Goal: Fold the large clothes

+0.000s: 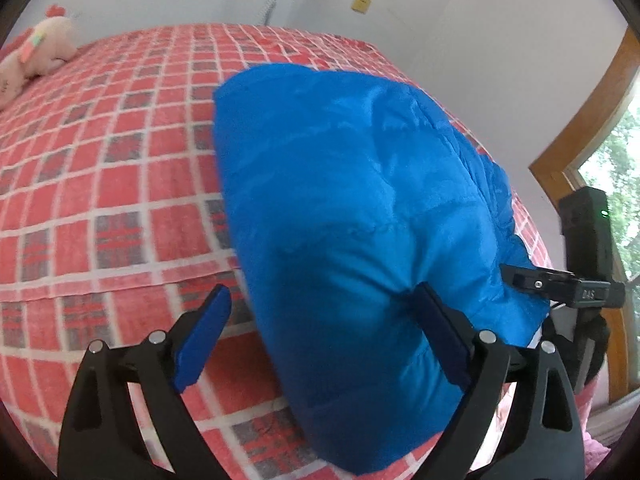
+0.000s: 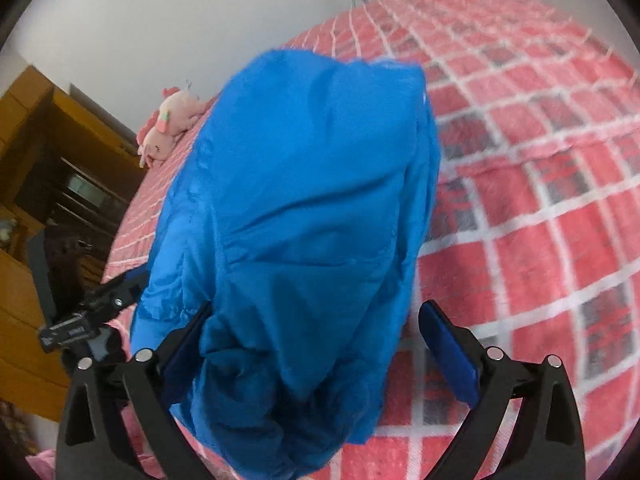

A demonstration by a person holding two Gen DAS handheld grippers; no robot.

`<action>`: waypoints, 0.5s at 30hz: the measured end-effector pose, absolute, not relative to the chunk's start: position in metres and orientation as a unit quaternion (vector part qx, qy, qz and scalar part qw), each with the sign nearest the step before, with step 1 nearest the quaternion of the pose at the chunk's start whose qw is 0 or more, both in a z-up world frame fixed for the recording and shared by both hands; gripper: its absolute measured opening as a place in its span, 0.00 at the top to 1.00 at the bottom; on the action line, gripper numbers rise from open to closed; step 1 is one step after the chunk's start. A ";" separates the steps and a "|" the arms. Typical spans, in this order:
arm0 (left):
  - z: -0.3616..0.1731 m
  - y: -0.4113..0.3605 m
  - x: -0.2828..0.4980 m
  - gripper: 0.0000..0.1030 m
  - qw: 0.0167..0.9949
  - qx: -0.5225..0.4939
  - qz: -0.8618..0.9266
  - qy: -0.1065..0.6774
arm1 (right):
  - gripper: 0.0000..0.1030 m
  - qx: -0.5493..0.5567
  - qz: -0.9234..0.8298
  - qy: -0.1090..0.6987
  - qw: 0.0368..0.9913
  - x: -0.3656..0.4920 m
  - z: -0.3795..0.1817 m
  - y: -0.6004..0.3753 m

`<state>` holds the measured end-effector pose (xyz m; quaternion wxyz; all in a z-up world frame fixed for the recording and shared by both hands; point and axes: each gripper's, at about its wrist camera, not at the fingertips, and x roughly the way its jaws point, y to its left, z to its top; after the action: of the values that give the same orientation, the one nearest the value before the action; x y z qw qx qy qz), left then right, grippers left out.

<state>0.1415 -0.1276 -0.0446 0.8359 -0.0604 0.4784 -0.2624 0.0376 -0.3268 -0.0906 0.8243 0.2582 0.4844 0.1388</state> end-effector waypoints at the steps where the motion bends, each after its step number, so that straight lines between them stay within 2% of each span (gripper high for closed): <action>1: -0.048 -0.130 0.144 0.11 0.831 -0.066 -0.270 0.483 | 0.04 0.271 0.149 0.488 0.816 0.041 -0.097 -0.328; 3: -0.055 -0.135 0.148 0.11 0.826 -0.072 -0.273 0.487 | 0.04 0.288 0.164 0.491 0.806 0.046 -0.105 -0.328; 4: -0.056 -0.136 0.148 0.12 0.827 -0.072 -0.274 0.486 | 0.11 0.289 0.168 0.487 0.807 0.047 -0.107 -0.328; 6: -0.054 -0.137 0.146 0.25 0.829 -0.077 -0.277 0.479 | 0.26 0.302 0.198 0.474 0.803 0.046 -0.104 -0.327; 10: -0.047 -0.132 0.141 0.40 0.837 -0.092 -0.282 0.459 | 0.39 0.287 0.199 0.461 0.816 0.044 -0.096 -0.323; 15: -0.031 -0.129 0.133 0.52 0.854 -0.092 -0.294 0.420 | 0.46 0.258 0.213 0.423 0.842 0.040 -0.071 -0.317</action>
<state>0.1334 -0.1294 -0.0308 0.8537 -0.0925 0.4197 -0.2940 0.0404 -0.3166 -0.0705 0.8421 0.2580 0.4232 0.2127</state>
